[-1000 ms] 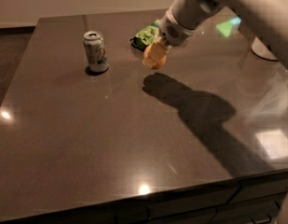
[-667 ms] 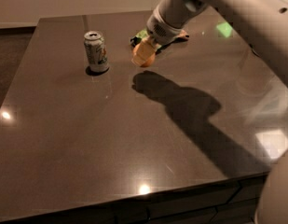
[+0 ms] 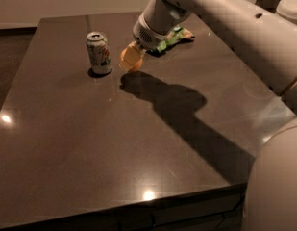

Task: Move orange near 7up can

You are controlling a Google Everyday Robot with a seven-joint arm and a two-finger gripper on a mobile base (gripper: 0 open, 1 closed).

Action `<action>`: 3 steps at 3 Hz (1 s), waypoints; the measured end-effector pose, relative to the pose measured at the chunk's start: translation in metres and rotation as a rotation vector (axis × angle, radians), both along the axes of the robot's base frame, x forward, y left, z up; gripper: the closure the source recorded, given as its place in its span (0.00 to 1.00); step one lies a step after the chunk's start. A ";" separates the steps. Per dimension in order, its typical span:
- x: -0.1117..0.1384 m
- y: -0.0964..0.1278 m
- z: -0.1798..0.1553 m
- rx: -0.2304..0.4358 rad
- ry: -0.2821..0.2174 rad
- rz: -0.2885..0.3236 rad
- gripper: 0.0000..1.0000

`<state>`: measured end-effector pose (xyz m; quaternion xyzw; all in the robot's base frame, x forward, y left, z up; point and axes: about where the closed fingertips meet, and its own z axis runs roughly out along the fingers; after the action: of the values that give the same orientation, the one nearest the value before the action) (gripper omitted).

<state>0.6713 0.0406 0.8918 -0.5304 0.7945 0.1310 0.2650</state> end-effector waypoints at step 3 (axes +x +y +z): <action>-0.007 0.036 -0.022 0.003 0.002 0.069 0.38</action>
Offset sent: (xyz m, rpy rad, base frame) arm -0.0070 0.0364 -0.0182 0.0083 -0.0102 0.0745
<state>0.6646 0.0765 0.8701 -0.5571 0.7757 0.1416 0.2604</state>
